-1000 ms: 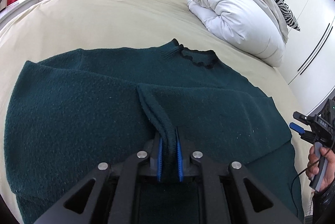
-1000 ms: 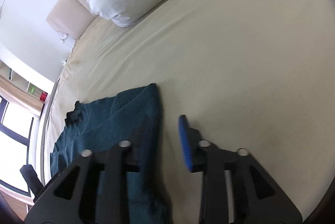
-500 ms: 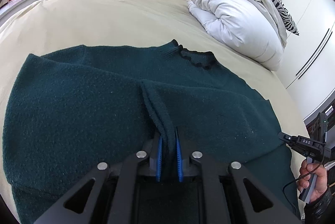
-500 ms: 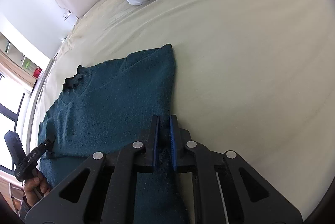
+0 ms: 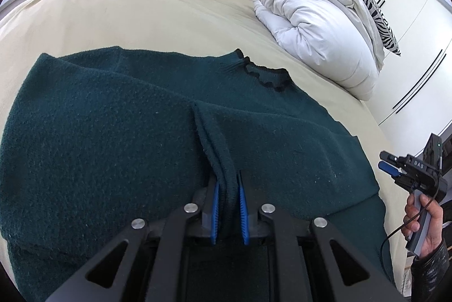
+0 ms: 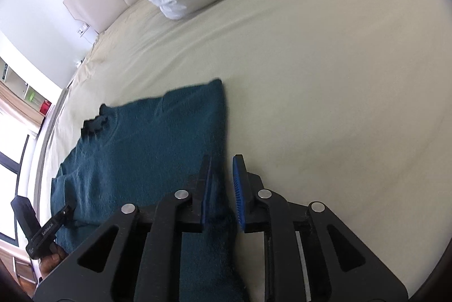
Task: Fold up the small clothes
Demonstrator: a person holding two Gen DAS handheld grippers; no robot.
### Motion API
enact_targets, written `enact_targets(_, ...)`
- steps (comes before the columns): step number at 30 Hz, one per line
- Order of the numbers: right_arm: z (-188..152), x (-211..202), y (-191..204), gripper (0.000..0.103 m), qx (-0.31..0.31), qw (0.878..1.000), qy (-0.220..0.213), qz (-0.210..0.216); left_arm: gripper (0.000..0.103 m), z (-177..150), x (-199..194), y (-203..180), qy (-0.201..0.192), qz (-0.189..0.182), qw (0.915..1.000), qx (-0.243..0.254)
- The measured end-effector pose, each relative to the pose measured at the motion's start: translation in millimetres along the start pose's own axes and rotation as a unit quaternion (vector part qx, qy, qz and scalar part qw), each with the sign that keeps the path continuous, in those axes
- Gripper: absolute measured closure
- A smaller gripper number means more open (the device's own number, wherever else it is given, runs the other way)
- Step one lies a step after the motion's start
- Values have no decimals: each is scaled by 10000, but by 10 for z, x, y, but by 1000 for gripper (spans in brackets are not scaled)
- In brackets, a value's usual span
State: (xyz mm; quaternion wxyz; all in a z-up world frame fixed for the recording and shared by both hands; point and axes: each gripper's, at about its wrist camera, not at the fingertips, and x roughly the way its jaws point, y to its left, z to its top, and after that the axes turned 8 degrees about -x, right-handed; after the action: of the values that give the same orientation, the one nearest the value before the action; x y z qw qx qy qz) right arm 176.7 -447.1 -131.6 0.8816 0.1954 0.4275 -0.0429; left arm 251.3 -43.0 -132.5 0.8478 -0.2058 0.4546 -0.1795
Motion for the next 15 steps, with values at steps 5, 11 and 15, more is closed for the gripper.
enact_targets(5, 337, 230, 210, 56, -282, 9994, -161, -104, 88, 15, 32, 71, 37, -170, 9998, -132)
enact_targets(11, 305, 769, 215, 66, -743, 9952, 65, -640, 88, 48, 52, 177, 90, -459, 9981, -405)
enact_targets(15, 354, 729, 176, 67, -605, 9965, 55, -581, 88, 55, -88, 211, 28, -385, 9978, -532)
